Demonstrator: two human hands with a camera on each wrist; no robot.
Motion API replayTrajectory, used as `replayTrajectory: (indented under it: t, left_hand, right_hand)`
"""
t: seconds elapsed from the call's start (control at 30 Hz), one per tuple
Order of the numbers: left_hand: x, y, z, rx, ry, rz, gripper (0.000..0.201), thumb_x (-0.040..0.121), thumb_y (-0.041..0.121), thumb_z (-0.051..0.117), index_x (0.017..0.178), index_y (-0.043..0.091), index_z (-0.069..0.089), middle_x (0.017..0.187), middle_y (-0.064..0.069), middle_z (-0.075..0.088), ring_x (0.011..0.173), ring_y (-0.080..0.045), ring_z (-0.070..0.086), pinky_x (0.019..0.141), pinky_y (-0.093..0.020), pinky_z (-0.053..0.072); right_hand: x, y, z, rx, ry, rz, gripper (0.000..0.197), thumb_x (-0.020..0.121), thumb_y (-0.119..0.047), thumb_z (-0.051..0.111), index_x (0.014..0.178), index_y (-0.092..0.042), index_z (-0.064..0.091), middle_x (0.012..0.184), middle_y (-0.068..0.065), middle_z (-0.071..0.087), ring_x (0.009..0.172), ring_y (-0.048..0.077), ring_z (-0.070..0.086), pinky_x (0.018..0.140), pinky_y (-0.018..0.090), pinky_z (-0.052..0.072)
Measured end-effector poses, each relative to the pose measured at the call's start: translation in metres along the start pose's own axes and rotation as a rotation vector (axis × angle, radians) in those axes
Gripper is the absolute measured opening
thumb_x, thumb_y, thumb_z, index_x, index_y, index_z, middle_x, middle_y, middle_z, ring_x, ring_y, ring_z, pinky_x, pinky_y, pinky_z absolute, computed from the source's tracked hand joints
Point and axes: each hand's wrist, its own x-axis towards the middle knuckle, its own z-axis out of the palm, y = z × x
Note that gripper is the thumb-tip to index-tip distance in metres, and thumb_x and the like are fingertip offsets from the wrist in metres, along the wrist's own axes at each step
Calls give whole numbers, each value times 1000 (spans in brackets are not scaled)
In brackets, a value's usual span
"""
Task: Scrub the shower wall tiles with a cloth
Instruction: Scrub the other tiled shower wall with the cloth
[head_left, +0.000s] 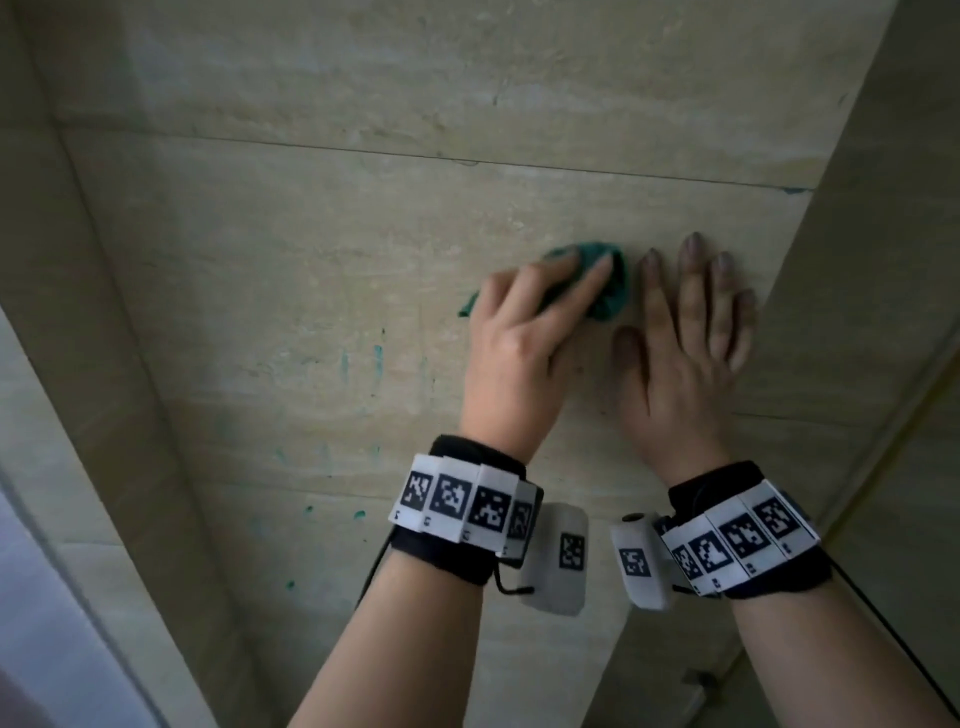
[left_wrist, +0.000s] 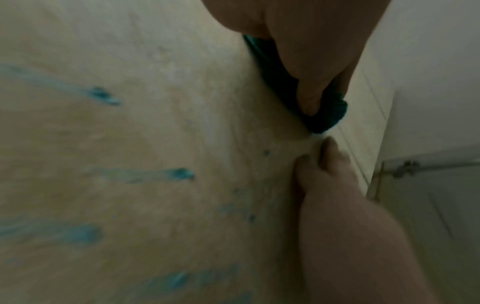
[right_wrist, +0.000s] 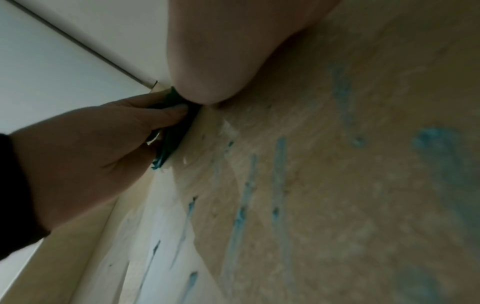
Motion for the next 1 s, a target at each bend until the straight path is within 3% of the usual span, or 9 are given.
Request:
replayTrajectory:
  t: [0.13,0.23,0.3,0.4,0.5,0.6,0.77,0.83,1.0]
  left_hand:
    - [-17,-2,-1,-27,-136,104,36,89,-2,59,122,11,66,116,-11,63,97,-21,44,91,-23,39]
    - [-14,-10,-12,80,-97,121,43,86,-8,61,124,10,64,116,-13,61,99,-24,45,88,-32,44]
    - [-6,-22,-24,147,36,11,51,82,-16,58,127,8,61,118,-13,55,104,-26,43,95,-28,40]
    - [8,-54,-51,186,305,-238,47,87,-9,52,132,5,55,119,-8,41,109,-35,47,100,-39,44]
    - [19,-83,-83,207,578,-533,44,90,9,54,134,2,52,114,-16,40,105,-36,48,99,-19,36]
    - [27,-87,-93,135,651,-693,46,91,15,54,134,-2,50,111,-10,33,104,-26,40,92,0,25]
    - [61,-73,-80,97,552,-511,43,90,9,54,132,0,53,114,-13,40,109,-37,46,98,-16,34]
    - [76,-59,-68,49,450,-404,44,88,1,55,133,2,54,120,-22,44,110,-34,45,101,-17,34]
    - [71,-16,-30,101,130,-90,52,83,-10,55,129,13,61,125,-17,52,107,-30,44,95,-25,29]
  right_hand:
    - [0,-3,-5,29,-65,-3,63,90,-21,36,151,-14,21,157,16,16,145,34,8,117,48,-2]
    - [-1,-3,-4,35,-59,-1,57,96,-25,34,151,-13,22,157,15,16,145,34,8,117,49,-1]
    - [-2,-3,-3,36,-43,0,54,99,-28,31,150,-11,25,157,16,19,145,35,10,117,50,1]
    - [-2,-5,0,21,-34,15,54,99,-29,28,150,-12,25,156,16,20,144,36,11,116,51,2]
    - [-4,-8,1,15,-31,37,55,98,-30,27,151,-14,24,157,14,19,144,35,11,116,52,1]
    - [-5,-9,2,2,-26,49,54,99,-30,26,151,-14,23,157,13,18,145,34,10,116,51,0]
    - [-4,-11,5,-8,-8,50,55,100,-31,24,152,-15,19,158,11,15,145,34,9,116,49,-2]
    - [-4,-11,6,-9,-9,52,54,100,-31,23,152,-15,20,158,12,16,145,34,9,116,50,-2]
    - [-4,-13,5,-10,-22,61,55,101,-33,22,153,-17,15,158,10,13,145,34,7,116,50,-3]
